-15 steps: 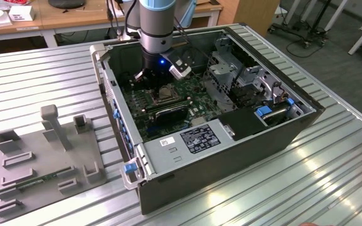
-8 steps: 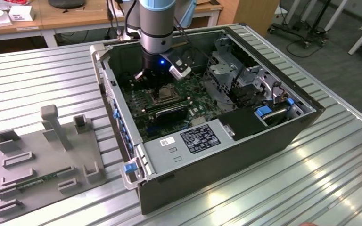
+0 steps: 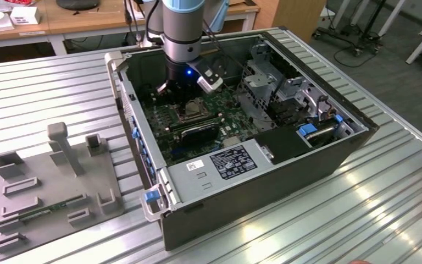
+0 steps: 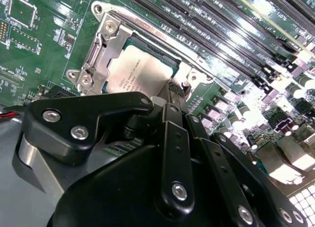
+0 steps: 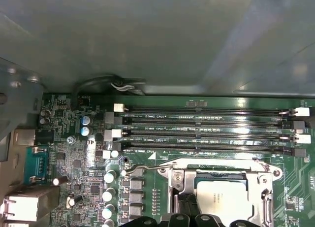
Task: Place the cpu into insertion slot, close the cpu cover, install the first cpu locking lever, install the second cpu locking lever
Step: 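Close the cpu cover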
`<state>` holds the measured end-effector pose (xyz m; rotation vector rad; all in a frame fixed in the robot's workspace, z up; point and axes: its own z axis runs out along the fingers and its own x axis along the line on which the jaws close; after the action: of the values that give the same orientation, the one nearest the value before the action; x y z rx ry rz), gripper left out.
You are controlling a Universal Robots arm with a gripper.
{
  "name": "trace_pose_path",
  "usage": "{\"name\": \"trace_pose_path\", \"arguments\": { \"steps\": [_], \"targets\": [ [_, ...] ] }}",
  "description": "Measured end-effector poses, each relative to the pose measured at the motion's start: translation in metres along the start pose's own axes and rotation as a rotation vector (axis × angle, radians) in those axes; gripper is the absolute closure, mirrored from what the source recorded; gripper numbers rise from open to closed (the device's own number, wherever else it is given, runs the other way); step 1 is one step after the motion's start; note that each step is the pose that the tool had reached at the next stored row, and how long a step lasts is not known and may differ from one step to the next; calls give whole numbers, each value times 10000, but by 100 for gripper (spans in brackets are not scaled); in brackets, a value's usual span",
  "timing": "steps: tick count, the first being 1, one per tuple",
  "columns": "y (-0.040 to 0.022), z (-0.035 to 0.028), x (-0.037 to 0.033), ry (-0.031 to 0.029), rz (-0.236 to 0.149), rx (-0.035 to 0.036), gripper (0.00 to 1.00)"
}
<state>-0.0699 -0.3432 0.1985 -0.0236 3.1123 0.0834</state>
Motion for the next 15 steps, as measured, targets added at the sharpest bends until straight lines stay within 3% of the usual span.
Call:
{"name": "trace_pose_path", "arguments": {
  "steps": [15],
  "targets": [
    [11,-251,-5,11,0,15,90]
  ]
}}
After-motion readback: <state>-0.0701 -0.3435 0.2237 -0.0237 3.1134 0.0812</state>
